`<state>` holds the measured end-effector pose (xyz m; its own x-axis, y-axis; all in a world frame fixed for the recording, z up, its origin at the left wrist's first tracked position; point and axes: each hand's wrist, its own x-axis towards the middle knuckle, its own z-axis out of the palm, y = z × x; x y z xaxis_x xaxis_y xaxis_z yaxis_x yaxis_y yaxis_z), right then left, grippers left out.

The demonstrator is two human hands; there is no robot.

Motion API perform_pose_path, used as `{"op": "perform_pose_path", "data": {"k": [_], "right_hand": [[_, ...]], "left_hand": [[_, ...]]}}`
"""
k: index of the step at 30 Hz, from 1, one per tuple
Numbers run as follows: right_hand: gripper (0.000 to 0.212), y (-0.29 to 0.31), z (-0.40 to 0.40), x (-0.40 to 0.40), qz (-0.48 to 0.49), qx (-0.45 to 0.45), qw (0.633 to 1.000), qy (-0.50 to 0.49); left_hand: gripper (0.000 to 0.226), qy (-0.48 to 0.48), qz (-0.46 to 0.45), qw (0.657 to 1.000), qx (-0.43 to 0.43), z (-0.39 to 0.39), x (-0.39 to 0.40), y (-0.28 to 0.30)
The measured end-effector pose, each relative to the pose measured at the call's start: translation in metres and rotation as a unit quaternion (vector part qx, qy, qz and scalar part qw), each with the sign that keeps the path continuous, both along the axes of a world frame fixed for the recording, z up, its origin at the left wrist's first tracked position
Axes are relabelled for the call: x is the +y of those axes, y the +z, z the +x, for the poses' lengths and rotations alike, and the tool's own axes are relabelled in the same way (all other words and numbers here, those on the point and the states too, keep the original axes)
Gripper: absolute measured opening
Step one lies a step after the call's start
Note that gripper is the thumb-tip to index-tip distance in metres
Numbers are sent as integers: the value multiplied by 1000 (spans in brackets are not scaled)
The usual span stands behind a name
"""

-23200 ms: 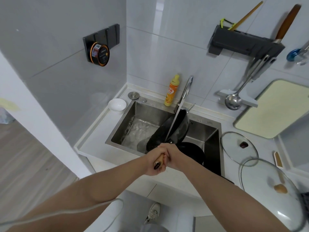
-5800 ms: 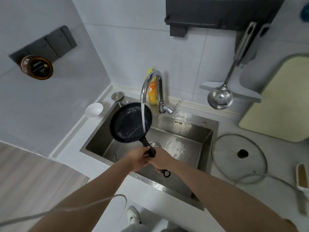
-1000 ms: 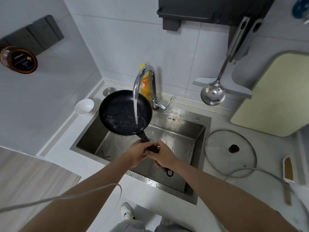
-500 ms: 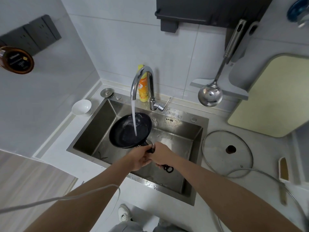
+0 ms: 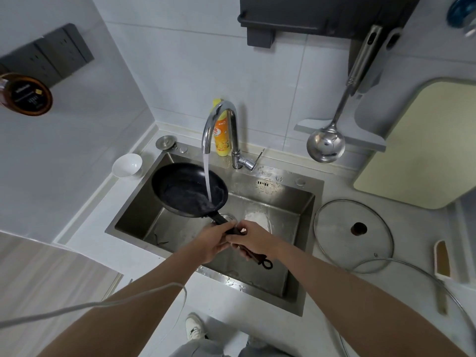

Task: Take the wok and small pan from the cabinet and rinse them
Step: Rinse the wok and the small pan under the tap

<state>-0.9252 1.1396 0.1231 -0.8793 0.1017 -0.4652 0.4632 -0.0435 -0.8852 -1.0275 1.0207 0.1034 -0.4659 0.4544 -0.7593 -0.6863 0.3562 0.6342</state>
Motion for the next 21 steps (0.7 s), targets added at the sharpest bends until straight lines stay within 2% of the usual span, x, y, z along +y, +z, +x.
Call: {"op": "perform_pose_path", "data": {"k": [3,7,9,12,16,21], "right_hand": [[17,2,-6,-1,-14,-34,999,12],[23,4,-11,-8,105,-41,992,51],[19,2,-9,-12,159,-42,985,51],[18,-5,-3,-13,178,-54,982,26],[27,-8,1,-6,88,-47,995,3],[14,-6,-9,-5,-83,-48,995,5]], "left_hand": [[23,6,-9,1000,-12,-1,-1,-2],[16,22,-54,998,-31,0,0,-7],[11,27,-63,997,-39,2,2,-8],[11,36,-54,997,-47,3,4,-8],[12,35,-38,998,-38,5,5,-9],[20,40,-10,999,-24,-3,3,-3]]}}
